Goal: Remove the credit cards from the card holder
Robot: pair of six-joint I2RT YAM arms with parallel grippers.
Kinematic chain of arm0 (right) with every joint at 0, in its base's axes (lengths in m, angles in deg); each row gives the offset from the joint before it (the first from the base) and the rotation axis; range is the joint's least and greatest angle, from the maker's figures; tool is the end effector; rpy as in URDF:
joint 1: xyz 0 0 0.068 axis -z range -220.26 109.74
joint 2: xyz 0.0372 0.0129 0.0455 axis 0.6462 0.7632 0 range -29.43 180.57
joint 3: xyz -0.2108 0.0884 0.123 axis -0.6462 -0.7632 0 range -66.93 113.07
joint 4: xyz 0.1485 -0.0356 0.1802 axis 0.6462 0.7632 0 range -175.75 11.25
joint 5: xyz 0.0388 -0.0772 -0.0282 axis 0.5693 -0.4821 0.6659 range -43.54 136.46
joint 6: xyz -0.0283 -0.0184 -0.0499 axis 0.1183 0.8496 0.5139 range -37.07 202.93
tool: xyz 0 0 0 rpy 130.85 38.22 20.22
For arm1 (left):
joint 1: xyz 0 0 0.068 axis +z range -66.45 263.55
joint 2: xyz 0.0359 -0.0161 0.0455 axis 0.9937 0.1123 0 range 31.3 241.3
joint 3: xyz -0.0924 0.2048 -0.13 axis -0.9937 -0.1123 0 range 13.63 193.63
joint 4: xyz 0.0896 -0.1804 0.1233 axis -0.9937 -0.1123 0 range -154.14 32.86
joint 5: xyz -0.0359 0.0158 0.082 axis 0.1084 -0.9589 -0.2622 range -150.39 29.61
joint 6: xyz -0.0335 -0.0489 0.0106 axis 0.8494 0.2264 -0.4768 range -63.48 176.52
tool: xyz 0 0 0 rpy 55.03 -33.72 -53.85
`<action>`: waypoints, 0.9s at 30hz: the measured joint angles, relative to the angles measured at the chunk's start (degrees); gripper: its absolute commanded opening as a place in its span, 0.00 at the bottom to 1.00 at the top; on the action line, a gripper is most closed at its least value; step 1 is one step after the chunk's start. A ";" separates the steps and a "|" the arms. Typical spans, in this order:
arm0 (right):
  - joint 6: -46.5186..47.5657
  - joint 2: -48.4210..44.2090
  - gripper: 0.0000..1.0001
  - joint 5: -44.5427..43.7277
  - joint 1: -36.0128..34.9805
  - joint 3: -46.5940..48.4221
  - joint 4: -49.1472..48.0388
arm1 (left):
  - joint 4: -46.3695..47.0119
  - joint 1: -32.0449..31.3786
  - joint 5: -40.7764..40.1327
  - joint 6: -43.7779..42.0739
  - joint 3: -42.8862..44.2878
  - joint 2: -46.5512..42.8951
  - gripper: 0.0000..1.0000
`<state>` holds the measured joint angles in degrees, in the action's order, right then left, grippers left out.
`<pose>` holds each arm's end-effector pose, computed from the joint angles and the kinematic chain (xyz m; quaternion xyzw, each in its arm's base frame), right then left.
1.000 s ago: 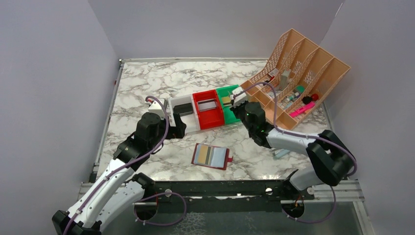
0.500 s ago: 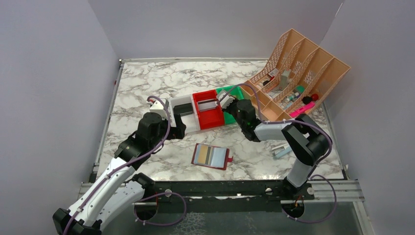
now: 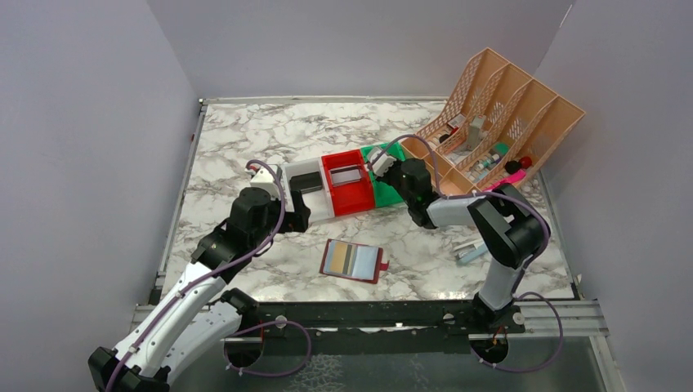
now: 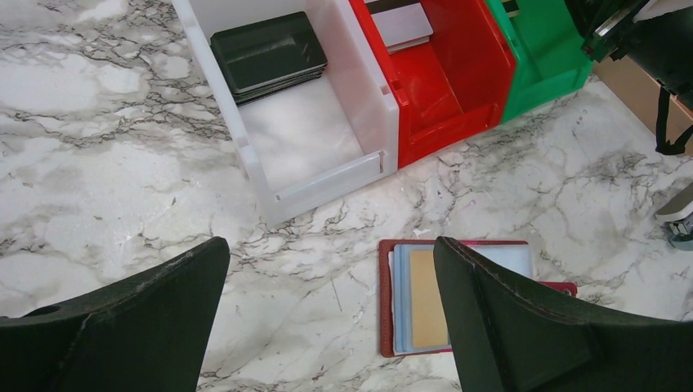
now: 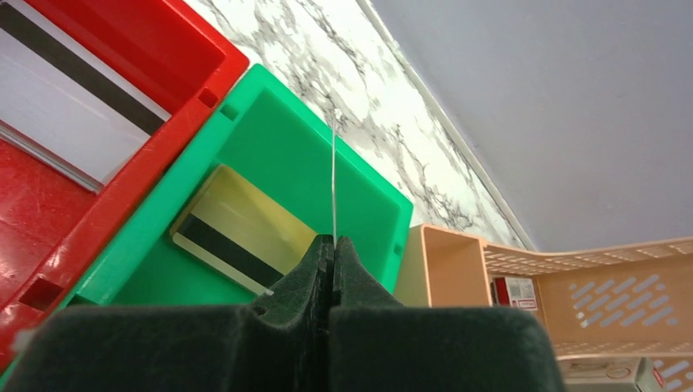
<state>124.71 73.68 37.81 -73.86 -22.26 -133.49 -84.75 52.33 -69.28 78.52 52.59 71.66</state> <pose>0.3018 0.1927 0.1812 -0.4314 0.6369 -0.1033 0.6305 0.1333 -0.0729 0.2731 0.0299 0.8595 -0.1669 0.4822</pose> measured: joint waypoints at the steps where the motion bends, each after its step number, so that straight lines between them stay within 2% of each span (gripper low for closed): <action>1: -0.15 0.22 0.01 0.55 0.09 0.28 0.42 | -0.02 0.00 -0.02 0.00 0.00 0.07 0.99; 11: -0.94 2.62 0.01 2.12 0.98 1.20 2.71 | -0.76 0.00 -0.22 0.00 0.00 0.48 0.99; 19: 1.86 4.85 0.01 1.88 1.38 2.03 2.91 | -1.03 0.00 -0.39 0.00 0.00 0.76 0.99; 27: 4.98 6.29 0.18 2.08 1.38 2.89 3.08 | -1.29 0.00 -0.70 0.00 0.00 1.95 0.99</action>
<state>129.69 79.97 39.89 -72.49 -19.38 -130.41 -86.04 52.33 -69.98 78.52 52.59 73.60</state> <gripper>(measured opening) 0.112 0.987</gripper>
